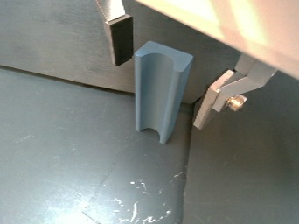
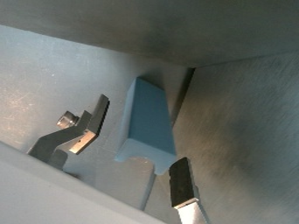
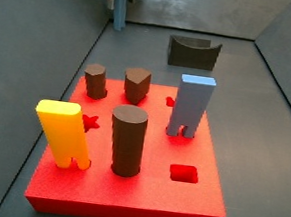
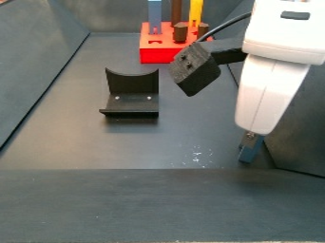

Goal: Pick up the arch object. Move up. Rotate the arch object. Move to above the board. Insert the arch object.
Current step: Pick up the arch object.

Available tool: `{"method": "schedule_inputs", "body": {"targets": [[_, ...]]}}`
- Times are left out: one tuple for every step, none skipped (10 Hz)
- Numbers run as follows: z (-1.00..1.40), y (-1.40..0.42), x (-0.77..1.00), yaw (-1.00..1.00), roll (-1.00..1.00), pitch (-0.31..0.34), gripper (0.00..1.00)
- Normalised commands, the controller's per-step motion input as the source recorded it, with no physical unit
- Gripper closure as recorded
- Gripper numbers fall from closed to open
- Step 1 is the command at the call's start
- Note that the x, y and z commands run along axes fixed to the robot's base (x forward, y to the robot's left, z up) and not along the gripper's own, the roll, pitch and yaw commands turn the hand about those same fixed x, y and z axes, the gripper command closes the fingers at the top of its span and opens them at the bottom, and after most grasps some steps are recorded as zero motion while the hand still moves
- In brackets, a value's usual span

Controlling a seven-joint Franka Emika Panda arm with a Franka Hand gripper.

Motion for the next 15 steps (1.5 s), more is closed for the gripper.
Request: {"method": "schedule_inputs", "body": {"targets": [[-0.06, 0.19, 0.0, 0.57, 0.0, -0.026, 0.0], [-0.07, 0.0, 0.0, 0.34, -0.02, -0.037, 0.0], [-0.25, -0.07, -0.05, 0.16, -0.02, -0.119, 0.0], [-0.35, 0.0, -0.1, 0.24, 0.0, -0.099, 0.0], [-0.23, -0.06, -0.14, 0.05, -0.01, -0.103, 0.0], [-0.11, 0.0, -0.06, 0.02, -0.04, -0.094, 0.0], [0.0, 0.0, -0.02, 0.01, 0.0, -0.036, 0.0], [0.0, 0.0, 0.0, 0.0, 0.0, 0.0, 1.0], [0.0, 0.0, 0.0, 0.0, 0.0, 0.0, 1.0], [0.0, 0.0, 0.0, 0.0, 0.0, 0.0, 1.0], [0.0, 0.0, 0.0, 0.0, 0.0, 0.0, 1.0], [0.0, 0.0, 0.0, 0.0, 0.0, 0.0, 1.0], [0.0, 0.0, 0.0, 0.0, 0.0, 0.0, 1.0], [0.0, 0.0, 0.0, 0.0, 0.0, 0.0, 1.0], [0.0, 0.0, 0.0, 0.0, 0.0, 0.0, 1.0]]}}
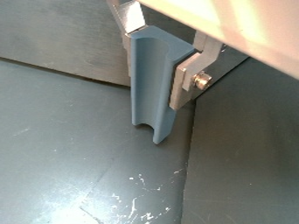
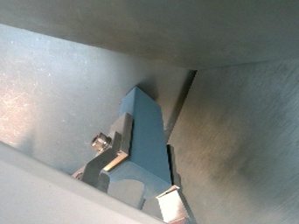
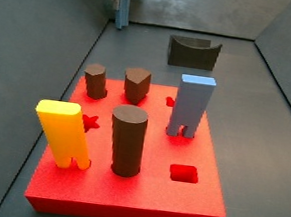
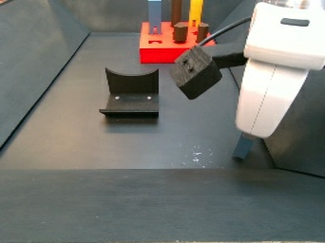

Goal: Pick up the arch object. Move up. Rotate the arch object. Move to above the board. Insert the arch object.
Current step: Pick up the arch object, then move up.

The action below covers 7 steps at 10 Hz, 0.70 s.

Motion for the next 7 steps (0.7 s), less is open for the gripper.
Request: {"method": "schedule_inputs", "body": {"targets": [[0.0, 0.0, 0.0, 0.0, 0.0, 0.0, 1.0], [0.0, 0.0, 0.0, 0.0, 0.0, 0.0, 1.0], [0.0, 0.0, 0.0, 0.0, 0.0, 0.0, 1.0], [0.83, 0.0, 0.0, 0.0, 0.0, 0.0, 1.0], [0.84, 0.03, 0.01, 0.02, 0.01, -0.005, 1.0], [0.7, 0.02, -0.01, 0.01, 0.02, 0.027, 1.0], [0.61, 0.02, -0.02, 0.0, 0.03, 0.039, 1.0]]}}
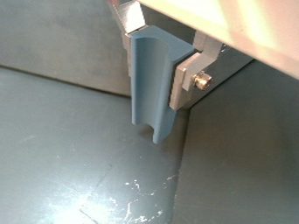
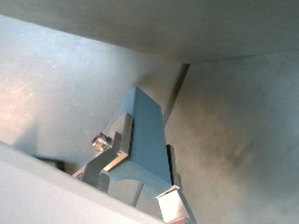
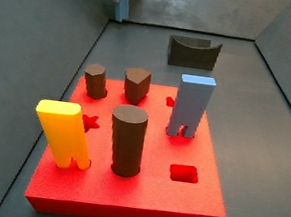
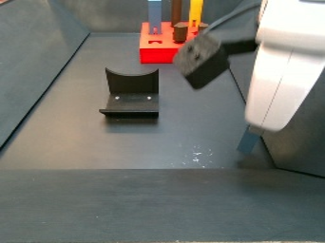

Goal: Pick up the arch object. Move up. Rotate the arch object. Move to above the board. Insert the arch object.
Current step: Move up, then rotate the arch object.

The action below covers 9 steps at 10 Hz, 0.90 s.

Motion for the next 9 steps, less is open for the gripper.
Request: {"method": "schedule_inputs", "body": {"targets": [[0.46, 0.01, -0.02, -0.01, 0.05, 0.052, 1.0], [0.32, 0.01, -0.02, 0.0, 0.06, 0.063, 1.0], [0.7, -1.0, 0.4, 0.0, 0.0, 0.0, 1.0], [0.67, -1.0, 0.4, 0.01, 0.01, 0.012, 1.0], [0.66, -1.0, 0.37, 0.03, 0.03, 0.068, 1.0], [0.66, -1.0, 0.36, 0.03, 0.04, 0.08, 1.0], [0.66, -1.0, 0.34, 0.03, 0.06, 0.097, 1.0], [0.66, -1.0, 0.34, 0.03, 0.07, 0.105, 1.0], [0.66, -1.0, 0.32, 0.03, 0.08, 0.116, 1.0]]}}
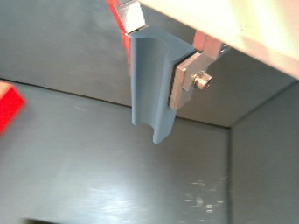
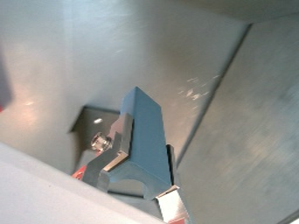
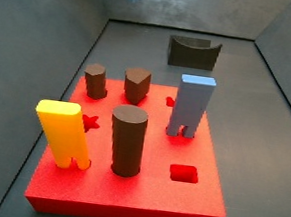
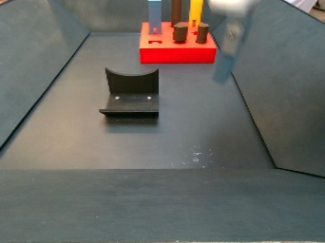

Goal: Pick up the arch object. Move up. Rotate the arch object. Move to above the board. Insert the arch object.
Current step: Rotate the arch object.

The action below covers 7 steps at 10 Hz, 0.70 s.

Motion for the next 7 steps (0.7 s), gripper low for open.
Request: {"method": "schedule_inputs", "body": {"targets": [[0.65, -1.0, 0.31, 0.03, 0.08, 0.115, 1.0], [0.6, -0.94, 0.27, 0.03, 0.08, 0.111, 1.0], [0.44, -0.71, 0.19, 0.03, 0.07, 0.102, 1.0], [0.22, -0.4, 0.11, 0.03, 0.06, 0.092, 1.0], [0.14, -0.25, 0.08, 0.03, 0.05, 0.083, 1.0], [0.0, 0.0, 0.0, -1.0, -0.01, 0.006, 1.0], [-0.02, 0.02, -0.02, -1.0, -0.01, 0.007, 1.0]]}}
